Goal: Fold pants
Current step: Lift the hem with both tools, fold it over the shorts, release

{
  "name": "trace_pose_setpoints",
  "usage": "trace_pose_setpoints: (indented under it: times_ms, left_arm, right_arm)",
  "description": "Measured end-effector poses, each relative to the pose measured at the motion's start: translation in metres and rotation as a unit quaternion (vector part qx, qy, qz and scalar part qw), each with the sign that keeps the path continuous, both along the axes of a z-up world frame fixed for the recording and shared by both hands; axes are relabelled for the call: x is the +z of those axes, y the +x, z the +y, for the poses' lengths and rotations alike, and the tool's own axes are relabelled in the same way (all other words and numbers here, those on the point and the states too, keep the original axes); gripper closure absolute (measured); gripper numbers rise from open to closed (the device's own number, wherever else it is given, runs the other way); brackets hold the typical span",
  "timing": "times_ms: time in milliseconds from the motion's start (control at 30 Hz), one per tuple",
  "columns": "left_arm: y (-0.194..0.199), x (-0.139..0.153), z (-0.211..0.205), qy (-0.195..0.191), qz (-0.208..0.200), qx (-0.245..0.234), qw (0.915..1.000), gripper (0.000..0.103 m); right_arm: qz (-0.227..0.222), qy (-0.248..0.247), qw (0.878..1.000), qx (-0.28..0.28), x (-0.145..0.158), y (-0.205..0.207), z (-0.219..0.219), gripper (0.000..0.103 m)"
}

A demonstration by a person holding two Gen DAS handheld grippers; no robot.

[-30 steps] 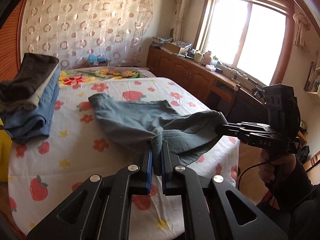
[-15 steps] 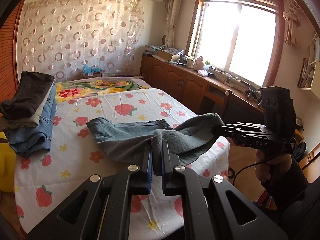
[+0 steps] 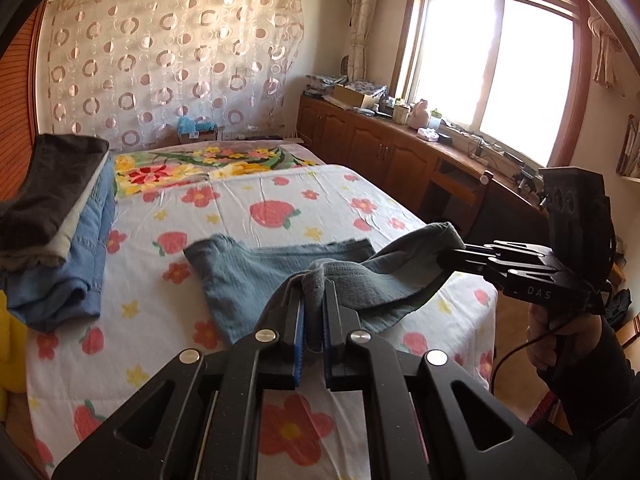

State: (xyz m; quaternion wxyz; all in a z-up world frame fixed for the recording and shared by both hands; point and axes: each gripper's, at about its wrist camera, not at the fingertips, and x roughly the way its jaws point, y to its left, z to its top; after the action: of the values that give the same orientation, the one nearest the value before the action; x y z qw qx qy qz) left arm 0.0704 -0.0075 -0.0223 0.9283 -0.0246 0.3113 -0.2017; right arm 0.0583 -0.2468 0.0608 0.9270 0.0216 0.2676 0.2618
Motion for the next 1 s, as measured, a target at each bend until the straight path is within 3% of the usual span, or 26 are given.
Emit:
trace_pose_setpoints:
  times_ms: [233,533,1000]
  left_arm:
    - [0.024,0.009,0.0,0.014,-0.009,0.008,0.9998,0.095]
    - [0.044,-0.029,0.001,0.025,0.039,0.016,0.9988,0.095]
    - [0.062,-0.041,-0.001,0.037,0.04,0.027,0.9981,0.095]
  right_arm:
    - [-0.011,-0.014,1.0,-0.007,0.003,0.022,0.012,0.087]
    - [0.014,-0.04,0.999,-0.01,-0.019,0.047,0.025,0.087]
    - [0.025,-0.052,0.998,-0.012,-0.027,0.073,0.031,0.087]
